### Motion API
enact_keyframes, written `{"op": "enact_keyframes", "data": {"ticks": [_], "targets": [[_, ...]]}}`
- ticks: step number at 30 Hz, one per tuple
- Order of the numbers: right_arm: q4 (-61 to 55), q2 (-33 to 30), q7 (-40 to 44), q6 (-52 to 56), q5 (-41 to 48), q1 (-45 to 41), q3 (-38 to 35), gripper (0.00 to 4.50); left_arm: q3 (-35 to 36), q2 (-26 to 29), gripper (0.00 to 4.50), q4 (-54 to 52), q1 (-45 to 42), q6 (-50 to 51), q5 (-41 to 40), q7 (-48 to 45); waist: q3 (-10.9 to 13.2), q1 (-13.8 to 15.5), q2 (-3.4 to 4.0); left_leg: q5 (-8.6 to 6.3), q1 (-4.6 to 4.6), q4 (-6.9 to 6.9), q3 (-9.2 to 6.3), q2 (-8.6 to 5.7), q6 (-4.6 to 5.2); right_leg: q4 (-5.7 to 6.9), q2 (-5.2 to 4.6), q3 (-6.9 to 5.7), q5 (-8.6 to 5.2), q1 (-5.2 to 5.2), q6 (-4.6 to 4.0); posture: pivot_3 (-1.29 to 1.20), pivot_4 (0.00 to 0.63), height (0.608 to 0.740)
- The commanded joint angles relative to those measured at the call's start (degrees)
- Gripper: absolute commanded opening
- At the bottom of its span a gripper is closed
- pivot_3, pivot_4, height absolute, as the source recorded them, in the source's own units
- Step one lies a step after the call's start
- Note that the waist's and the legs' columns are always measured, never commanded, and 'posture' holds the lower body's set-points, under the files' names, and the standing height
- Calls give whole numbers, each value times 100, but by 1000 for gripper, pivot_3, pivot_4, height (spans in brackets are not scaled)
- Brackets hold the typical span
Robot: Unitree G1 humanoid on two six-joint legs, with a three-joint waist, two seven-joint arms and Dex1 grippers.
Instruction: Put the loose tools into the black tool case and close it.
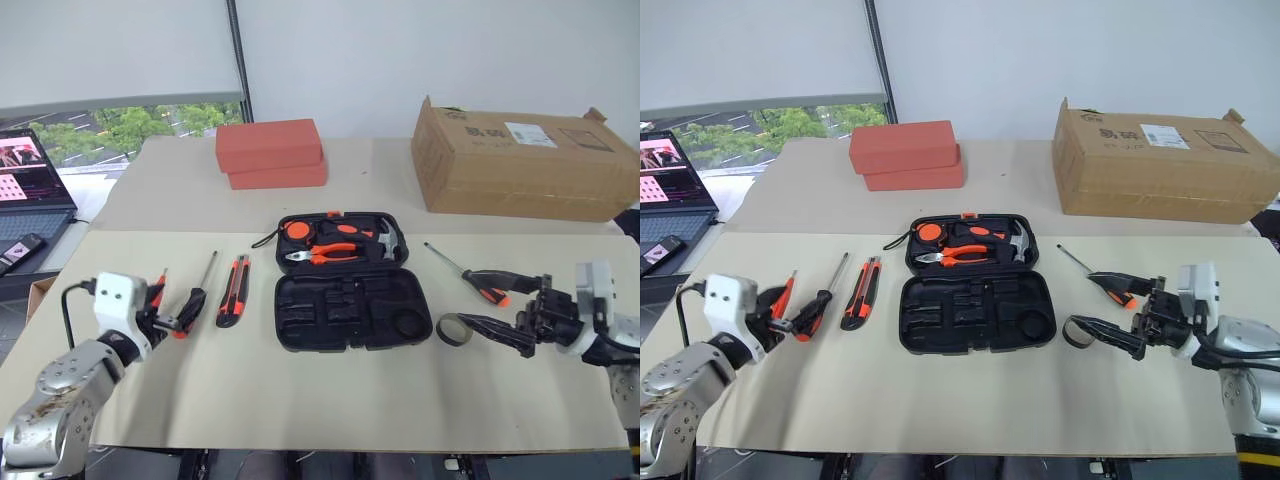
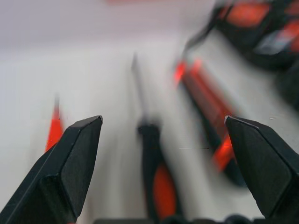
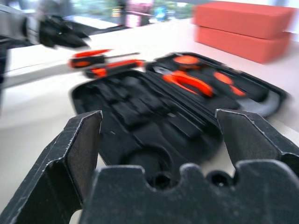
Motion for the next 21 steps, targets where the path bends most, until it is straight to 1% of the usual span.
{"op": "enact_keyframes", "data": {"ticks": [1,4,6,8,9,10,11,15,16,17,18,19,21], "targets": [[-124,-87,249,22,92,-220,-20,4462,-272,65,4500,-97,-15,264,225,57,1,48,-2,0,0,0,-1,0,0,-1,-2,-2,0,1,0,0,150,712],[-210,-23,239,55,134,-275,2,4462,-447,-93,4500,117,-187,399,364,201,2,74,-4,-3,0,0,-2,-5,3,0,-14,-3,0,2,0,0,150,712],[-267,26,215,47,146,-249,-2,4462,-471,-178,4500,250,-309,424,426,270,2,82,-4,-16,3,1,-7,-2,28,0,-28,0,3,3,-5,0,150,712],[-289,56,213,37,151,-219,-23,4462,-462,-224,4500,320,-397,422,472,304,2,79,-4,-12,7,1,-8,1,23,3,-27,1,9,3,-15,0,150,712],[-293,64,216,39,153,-211,-33,4500,-456,-235,3983,339,-428,412,505,318,2,75,-4,-11,10,1,-9,3,20,5,-26,1,10,5,-17,0,150,712],[-302,72,220,39,165,-200,-49,4500,-431,-250,3748,353,-475,379,518,304,2,73,-4,-9,14,1,-9,5,18,8,-25,1,11,5,-19,0,150,712],[-313,76,221,45,177,-189,-63,4500,-404,-267,3407,356,-510,356,529,302,2,74,-4,-8,15,1,-9,6,17,10,-24,1,11,5,-20,0,150,712],[-341,127,189,53,238,-182,-105,4500,-286,-356,1908,299,-583,216,471,230,2,68,-4,-8,11,2,-8,5,18,10,-24,1,12,3,-21,0,150,712],[-346,142,182,63,256,-185,-111,4500,-259,-377,1421,286,-594,206,451,220,3,65,-5,-9,10,2,-8,5,19,10,-24,1,12,3,-21,0,150,712],[-355,166,165,76,277,-181,-123,4500,-231,-387,1126,268,-612,140,453,203,3,64,-5,-7,9,2,-8,5,16,9,-24,1,12,3,-21,0,150,712],[-360,189,140,91,297,-177,-141,4500,-196,-399,941,252,-645,53,459,190,4,62,-6,-6,7,2,-8,5,15,8,-24,0,12,2,-21,0,150,712],[-361,209,111,108,317,-163,-171,4500,-132,-423,954,239,-714,-61,449,181,4,61,-7,9,3,2,-7,5,-12,8,-24,0,12,-1,-21,0,150,712],[-388,213,73,146,346,-120,-227,4500,19,-448,954,240,-924,-351,398,106,6,62,-10,12,0,1,-7,5,-16,7,-23,-2,12,-3,-21,0,150,712]]}}
